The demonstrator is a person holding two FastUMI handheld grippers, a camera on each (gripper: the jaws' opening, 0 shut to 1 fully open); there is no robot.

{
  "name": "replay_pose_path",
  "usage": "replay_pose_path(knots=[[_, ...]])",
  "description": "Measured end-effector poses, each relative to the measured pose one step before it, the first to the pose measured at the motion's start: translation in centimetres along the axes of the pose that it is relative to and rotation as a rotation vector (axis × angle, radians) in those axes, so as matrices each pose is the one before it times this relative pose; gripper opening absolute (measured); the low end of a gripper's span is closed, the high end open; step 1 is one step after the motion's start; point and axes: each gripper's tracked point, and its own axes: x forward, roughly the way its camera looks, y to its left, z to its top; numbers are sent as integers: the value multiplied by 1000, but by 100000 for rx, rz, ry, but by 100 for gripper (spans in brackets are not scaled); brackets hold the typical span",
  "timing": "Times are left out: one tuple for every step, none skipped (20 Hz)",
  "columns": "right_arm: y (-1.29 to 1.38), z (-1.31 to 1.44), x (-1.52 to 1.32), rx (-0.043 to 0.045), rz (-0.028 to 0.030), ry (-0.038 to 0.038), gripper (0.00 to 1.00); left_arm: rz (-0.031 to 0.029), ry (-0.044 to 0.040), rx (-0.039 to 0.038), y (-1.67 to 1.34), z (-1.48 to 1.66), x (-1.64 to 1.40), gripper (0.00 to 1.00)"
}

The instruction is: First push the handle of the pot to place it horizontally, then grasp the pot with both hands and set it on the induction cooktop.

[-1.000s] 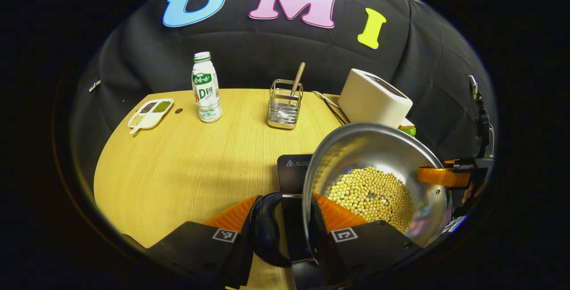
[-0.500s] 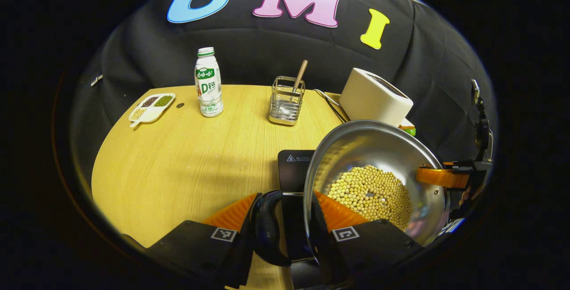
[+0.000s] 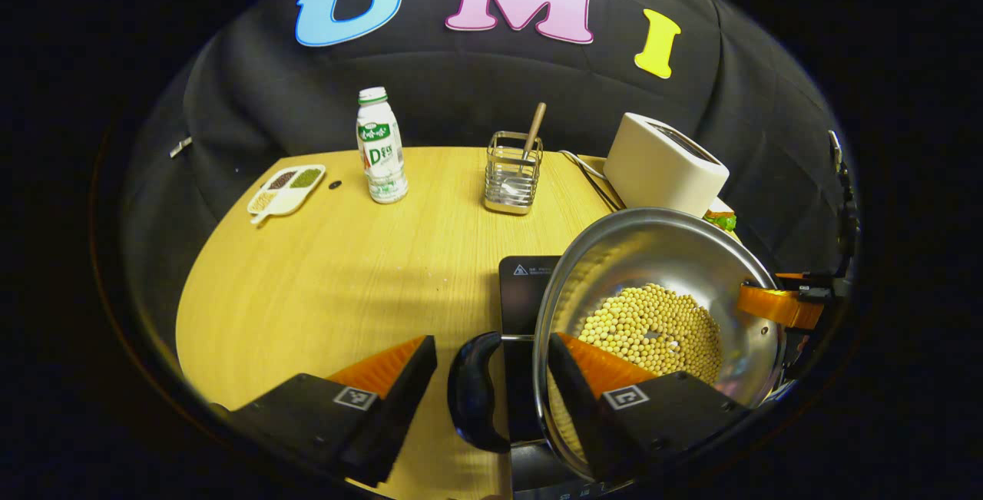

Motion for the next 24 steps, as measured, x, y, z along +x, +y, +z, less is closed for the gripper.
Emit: replay_pose_path(knots=[[-26, 266, -506, 259, -984, -1908, 100, 407, -1681, 799, 148, 422, -838, 98], [-146, 378, -1149, 323, -1205, -2004, 100, 200, -1569, 660, 34, 514, -944, 98], [-48, 411, -890, 397, -1477, -2337, 99, -72, -1955, 475, 3, 504, -1191, 98], [-45, 711, -1093, 443, -1539, -3250, 99, 28, -2365, 314, 92, 576, -1268, 97], [-45, 862, -1208, 175, -1480, -3720, 99, 35, -2750, 305, 90, 626, -1364, 96], [105, 865, -1200, 126, -1197, -3745, 99, 133, -2824, 604, 119, 647, -1496, 96], [26, 881, -1313, -47, -1707, -3528, 99, 412, -2628, 797, 234, 610, -1543, 97], [-128, 845, -1456, -140, -1711, -3206, 99, 306, -2953, 845, 144, 712, -1649, 96], [139, 955, -1455, -202, -1410, -3441, 99, 185, -3279, 425, 45, 733, -1677, 96], [58, 1023, -1408, -309, -1207, -3370, 99, -42, -3215, -72, 126, 753, -1716, 96], [41, 1031, -1404, -519, -1209, -3261, 99, -86, -3316, -200, 71, 824, -1684, 96], [-66, 1080, -1314, -538, -1265, -3416, 99, 269, -3628, -327, 225, 889, -1647, 96], [13, 1114, -1337, -268, -1116, -3642, 99, 104, -3088, -412, 337, 893, -1513, 96], [255, 1051, -1309, 222, -581, -3530, 99, 577, -2949, -775, 447, 711, -1452, 96], [240, 923, -1262, 770, -542, -3095, 99, 628, -2795, -1038, 506, 880, -1459, 96], [163, 762, -1346, 1120, -531, -2845, 99, 555, -2751, -759, 535, 630, -1383, 96], [243, 593, -1315, 1006, -389, -2355, 99, 895, -2791, 148, 681, 749, -1274, 96], [231, 612, -1236, 684, -368, -2614, 99, 1375, -2376, 826, 877, 491, -1180, 96], [358, 564, -1148, 287, 72, -3053, 99, 1489, -2531, 1102, 820, 456, -1070, 96], [182, 515, -1181, -166, -257, -2752, 99, 1520, -2041, 1424, 701, 292, -1027, 96], [99, 341, -1143, -836, -191, -2890, 98, 1539, -1531, 1498, 675, 186, -1119, 96], [137, 92, -1198, -885, -354, -1713, 98, 1272, -1318, 1380, 537, -6, -1059, 96], [268, -123, -973, -698, 381, -874, 98, 509, -1212, 993, 327, 35, -1017, 96], [176, 91, -1016, -498, 339, -735, 98, -145, -865, 650, 22, -123, -876, 96]])
